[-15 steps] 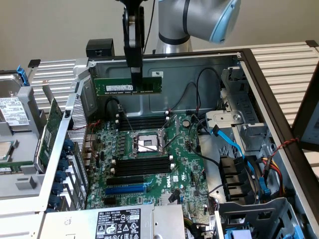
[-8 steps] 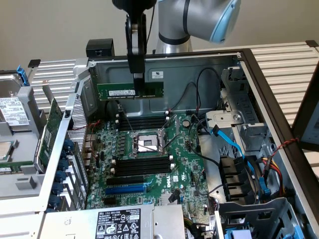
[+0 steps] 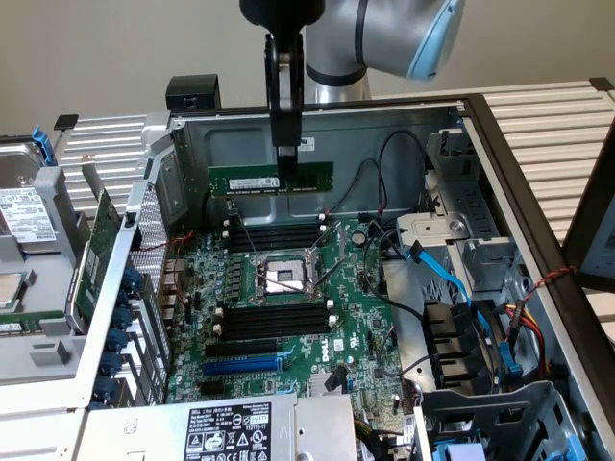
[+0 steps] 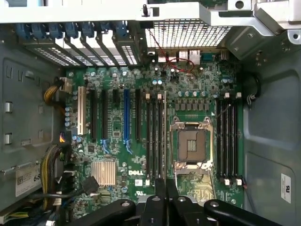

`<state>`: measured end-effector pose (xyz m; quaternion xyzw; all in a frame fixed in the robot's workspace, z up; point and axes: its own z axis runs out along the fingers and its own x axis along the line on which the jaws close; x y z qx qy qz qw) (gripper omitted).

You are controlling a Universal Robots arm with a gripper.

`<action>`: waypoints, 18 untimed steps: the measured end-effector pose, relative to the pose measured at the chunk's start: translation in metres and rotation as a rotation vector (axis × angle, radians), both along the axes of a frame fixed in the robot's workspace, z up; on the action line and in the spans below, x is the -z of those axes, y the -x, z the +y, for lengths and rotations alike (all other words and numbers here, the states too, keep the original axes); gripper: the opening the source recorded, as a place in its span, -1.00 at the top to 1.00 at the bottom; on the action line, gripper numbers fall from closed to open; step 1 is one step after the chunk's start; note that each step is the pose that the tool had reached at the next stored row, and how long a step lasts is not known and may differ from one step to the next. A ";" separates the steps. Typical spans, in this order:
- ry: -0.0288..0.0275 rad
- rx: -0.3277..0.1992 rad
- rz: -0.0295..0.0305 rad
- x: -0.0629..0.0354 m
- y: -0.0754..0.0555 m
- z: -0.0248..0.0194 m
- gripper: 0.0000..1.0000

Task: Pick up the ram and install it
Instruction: 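Insert the ram into the slot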

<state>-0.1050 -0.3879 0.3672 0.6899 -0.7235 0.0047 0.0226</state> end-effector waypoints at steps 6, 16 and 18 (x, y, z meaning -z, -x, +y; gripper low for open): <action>0.0001 -0.001 0.0002 0.0020 0.000 0.0000 0.75; -0.0001 -0.002 0.0001 0.0193 -0.001 0.0001 0.75; -0.0001 -0.002 0.0001 0.0225 0.000 -0.0001 0.75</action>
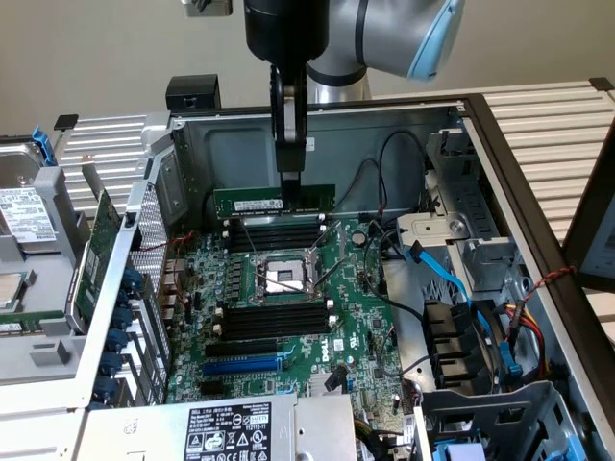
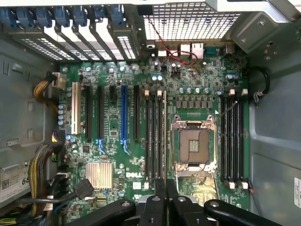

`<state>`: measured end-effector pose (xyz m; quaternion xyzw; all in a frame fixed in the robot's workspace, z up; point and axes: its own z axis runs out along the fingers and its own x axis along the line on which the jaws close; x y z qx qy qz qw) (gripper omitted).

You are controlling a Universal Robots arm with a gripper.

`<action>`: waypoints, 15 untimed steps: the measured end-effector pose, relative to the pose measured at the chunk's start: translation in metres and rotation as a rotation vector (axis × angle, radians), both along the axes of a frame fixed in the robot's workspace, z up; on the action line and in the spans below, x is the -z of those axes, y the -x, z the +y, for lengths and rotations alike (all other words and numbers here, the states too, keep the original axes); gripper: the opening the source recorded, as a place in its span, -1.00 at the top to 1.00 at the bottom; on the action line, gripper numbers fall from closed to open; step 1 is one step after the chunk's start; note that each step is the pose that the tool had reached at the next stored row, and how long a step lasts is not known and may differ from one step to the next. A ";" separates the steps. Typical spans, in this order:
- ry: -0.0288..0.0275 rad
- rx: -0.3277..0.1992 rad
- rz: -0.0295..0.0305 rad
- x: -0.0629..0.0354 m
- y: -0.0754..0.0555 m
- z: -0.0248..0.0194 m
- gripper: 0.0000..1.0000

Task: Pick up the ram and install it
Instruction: 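Insert the ram into the slot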

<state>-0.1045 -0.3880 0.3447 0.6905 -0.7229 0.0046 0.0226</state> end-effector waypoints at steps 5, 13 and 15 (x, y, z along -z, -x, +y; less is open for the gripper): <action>0.0000 0.000 0.0001 0.0052 0.000 -0.0030 0.75; 0.0008 0.000 0.0001 0.0147 0.000 -0.0078 0.75; 0.0029 0.000 0.0001 0.0184 0.000 -0.0078 0.75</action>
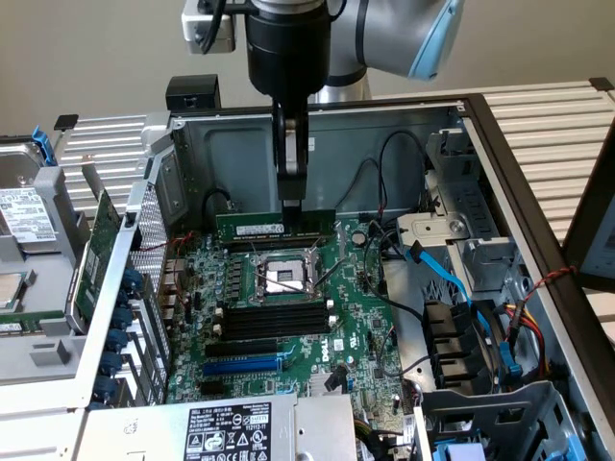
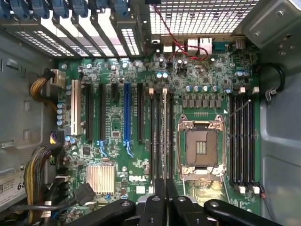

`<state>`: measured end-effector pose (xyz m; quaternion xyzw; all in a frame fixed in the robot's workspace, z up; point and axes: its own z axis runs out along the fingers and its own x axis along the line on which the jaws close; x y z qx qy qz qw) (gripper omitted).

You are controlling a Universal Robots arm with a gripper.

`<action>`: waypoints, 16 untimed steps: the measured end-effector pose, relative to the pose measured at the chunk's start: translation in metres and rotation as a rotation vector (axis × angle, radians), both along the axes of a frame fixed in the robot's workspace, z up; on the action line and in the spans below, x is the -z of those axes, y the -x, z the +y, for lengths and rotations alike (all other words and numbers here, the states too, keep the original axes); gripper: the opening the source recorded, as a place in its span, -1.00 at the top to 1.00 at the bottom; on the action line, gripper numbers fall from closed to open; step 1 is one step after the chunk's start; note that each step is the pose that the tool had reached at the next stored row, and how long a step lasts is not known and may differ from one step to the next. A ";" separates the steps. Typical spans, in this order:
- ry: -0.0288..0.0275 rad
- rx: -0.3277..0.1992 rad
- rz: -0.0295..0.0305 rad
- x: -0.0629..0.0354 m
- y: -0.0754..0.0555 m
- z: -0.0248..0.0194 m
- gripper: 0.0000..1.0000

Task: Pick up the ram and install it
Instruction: 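Insert the ram into the slot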

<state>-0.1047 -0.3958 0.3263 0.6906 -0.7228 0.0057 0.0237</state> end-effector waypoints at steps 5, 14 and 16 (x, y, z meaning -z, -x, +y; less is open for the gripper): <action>0.0053 0.000 0.0000 0.0090 0.000 0.0002 0.75; 0.0132 -0.001 0.0000 0.0250 0.005 0.0003 0.75; 0.0141 -0.002 0.0000 0.0284 0.007 0.0003 0.75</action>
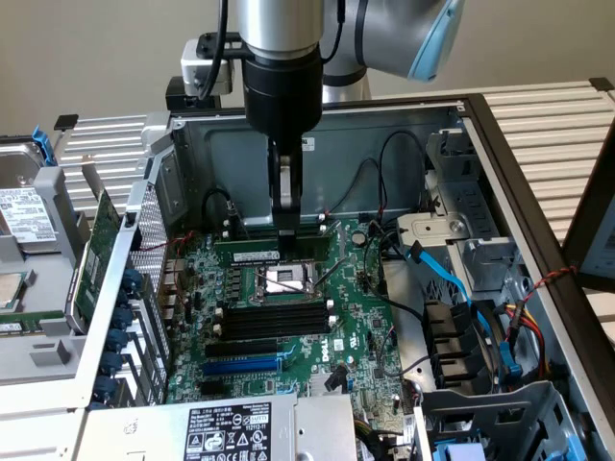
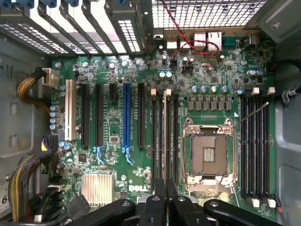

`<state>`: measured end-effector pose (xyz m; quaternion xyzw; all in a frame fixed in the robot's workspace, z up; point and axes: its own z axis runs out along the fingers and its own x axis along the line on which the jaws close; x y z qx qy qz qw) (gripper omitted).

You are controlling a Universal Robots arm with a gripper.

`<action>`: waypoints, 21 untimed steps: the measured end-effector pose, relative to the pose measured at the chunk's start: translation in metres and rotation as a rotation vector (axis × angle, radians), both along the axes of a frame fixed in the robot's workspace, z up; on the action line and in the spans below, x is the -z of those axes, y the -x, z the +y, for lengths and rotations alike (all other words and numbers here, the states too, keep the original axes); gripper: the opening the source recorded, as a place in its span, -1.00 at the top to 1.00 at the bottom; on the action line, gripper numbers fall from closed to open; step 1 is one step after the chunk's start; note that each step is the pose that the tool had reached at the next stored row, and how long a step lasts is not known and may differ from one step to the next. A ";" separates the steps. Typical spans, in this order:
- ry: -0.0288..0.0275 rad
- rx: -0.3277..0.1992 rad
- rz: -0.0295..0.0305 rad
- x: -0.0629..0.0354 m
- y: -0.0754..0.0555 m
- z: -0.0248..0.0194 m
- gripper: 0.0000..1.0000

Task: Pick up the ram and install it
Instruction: 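Insert the ram into the slot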

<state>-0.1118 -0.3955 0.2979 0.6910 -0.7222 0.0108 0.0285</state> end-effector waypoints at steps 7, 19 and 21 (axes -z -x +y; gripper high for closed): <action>0.0053 -0.006 0.0000 0.0118 0.002 0.0004 0.75; 0.0140 -0.011 0.0000 0.0298 0.002 0.0004 0.75; 0.0149 -0.012 0.0000 0.0317 0.002 0.0004 0.75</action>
